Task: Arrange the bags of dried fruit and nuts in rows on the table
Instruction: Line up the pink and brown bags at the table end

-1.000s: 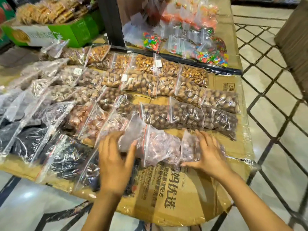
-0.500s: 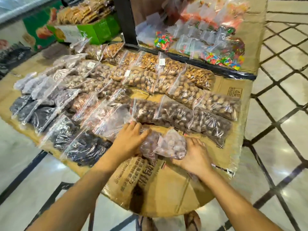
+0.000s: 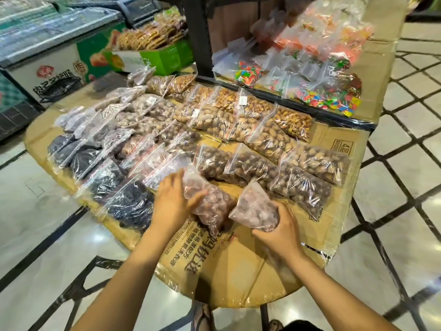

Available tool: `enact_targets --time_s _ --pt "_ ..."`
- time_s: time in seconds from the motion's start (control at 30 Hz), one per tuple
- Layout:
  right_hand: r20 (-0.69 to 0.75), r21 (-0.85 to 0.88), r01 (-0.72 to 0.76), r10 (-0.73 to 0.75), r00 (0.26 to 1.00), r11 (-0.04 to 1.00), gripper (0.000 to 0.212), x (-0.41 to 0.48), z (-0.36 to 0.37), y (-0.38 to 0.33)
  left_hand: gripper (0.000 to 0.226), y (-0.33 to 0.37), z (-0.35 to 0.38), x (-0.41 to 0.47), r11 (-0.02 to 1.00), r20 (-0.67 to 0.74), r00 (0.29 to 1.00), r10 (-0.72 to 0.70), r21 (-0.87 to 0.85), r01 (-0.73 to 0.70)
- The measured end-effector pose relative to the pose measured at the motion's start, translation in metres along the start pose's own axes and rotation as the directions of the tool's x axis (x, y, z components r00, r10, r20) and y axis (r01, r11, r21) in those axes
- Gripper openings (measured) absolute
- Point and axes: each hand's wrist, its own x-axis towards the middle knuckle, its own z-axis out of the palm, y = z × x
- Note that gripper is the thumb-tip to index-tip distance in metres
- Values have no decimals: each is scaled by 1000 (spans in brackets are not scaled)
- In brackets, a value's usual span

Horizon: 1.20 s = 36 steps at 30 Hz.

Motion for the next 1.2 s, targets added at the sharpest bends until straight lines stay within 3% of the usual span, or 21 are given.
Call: enact_targets --time_s 0.07,0.13,0.2,0.3,0.43,0.53,0.6,0.67,0.77,0.83,0.9,1.0,1.1,1.2 --pt "-51 91 36 -31 998 995 80 1 2 -11 76 7 -2 -3 976 -90 977 -194 -116 183" --pt "-57 57 129 -126 990 990 83 8 8 -27 63 8 -3 2 924 3 946 -323 -213 316" --pt "80 -90 235 -229 970 968 91 19 18 -40 54 3 -3 10 872 96 916 -390 -282 400" --pt "290 -293 295 -210 934 909 109 24 34 -37 28 0 -6 17 904 5 948 -318 -301 304" --pt "306 -253 172 -90 948 952 130 17 38 -25 4 4 -11 22 927 -128 966 -225 -333 172" --pt "353 -224 125 -39 935 967 140 12 35 -14 15 -1 -11 30 862 -152 935 -321 -456 221" --pt "396 -198 69 16 918 978 142 10 28 -6 15 -3 -13 32 861 -125 926 -355 -430 272" --pt "418 -166 45 29 908 985 140 15 22 2 8 1 -16 25 919 -154 948 -278 -331 215" --pt "424 -202 69 23 905 977 139 21 20 1 51 25 -17 -3 968 -192 979 -63 -249 13" --pt "377 -226 83 9 926 970 141 21 26 0 64 46 -17 -17 953 -47 999 -13 -304 -2" --pt "331 -239 76 7 944 968 135 18 30 0 51 55 -8 -16 931 86 995 -41 -358 69" --pt "304 -242 89 -11 952 966 121 14 31 4 10 46 8 -6 898 45 992 -121 -420 129" --pt "304 -272 111 -24 952 956 113 12 30 6 19 30 14 2 818 35 974 -223 -537 207" --pt "290 -293 102 -13 957 951 112 9 30 8 11 32 17 1 849 -16 978 -210 -499 174"
